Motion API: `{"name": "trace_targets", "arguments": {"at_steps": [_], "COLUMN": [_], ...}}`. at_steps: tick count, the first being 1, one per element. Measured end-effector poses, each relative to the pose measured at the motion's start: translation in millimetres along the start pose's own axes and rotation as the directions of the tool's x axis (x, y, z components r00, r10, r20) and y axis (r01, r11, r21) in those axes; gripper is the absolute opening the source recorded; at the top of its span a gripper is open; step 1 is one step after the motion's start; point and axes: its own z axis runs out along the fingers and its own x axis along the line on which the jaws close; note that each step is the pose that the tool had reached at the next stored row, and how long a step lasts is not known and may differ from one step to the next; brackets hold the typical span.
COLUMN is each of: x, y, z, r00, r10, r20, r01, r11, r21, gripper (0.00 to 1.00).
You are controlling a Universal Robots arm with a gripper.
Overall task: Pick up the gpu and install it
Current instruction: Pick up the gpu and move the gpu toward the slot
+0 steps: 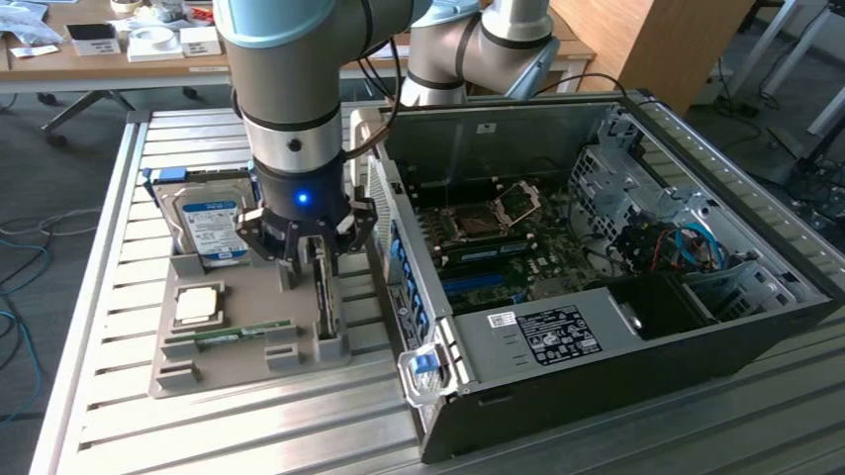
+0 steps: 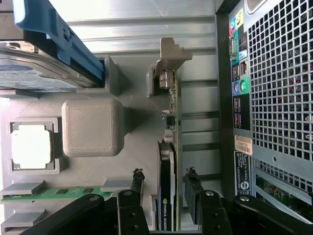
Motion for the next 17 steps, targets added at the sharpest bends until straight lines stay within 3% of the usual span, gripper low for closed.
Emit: {"name": "trace_targets", "arguments": {"at_steps": [17], "x": [0.2], "y": [-0.3], "z": [4.6], "r00": [1.0000], "r10": [0.000], "r20": [-0.0002], "r01": [0.000], "r11": [1.0000], "r21": [0.0002], "gripper": [0.47]}}
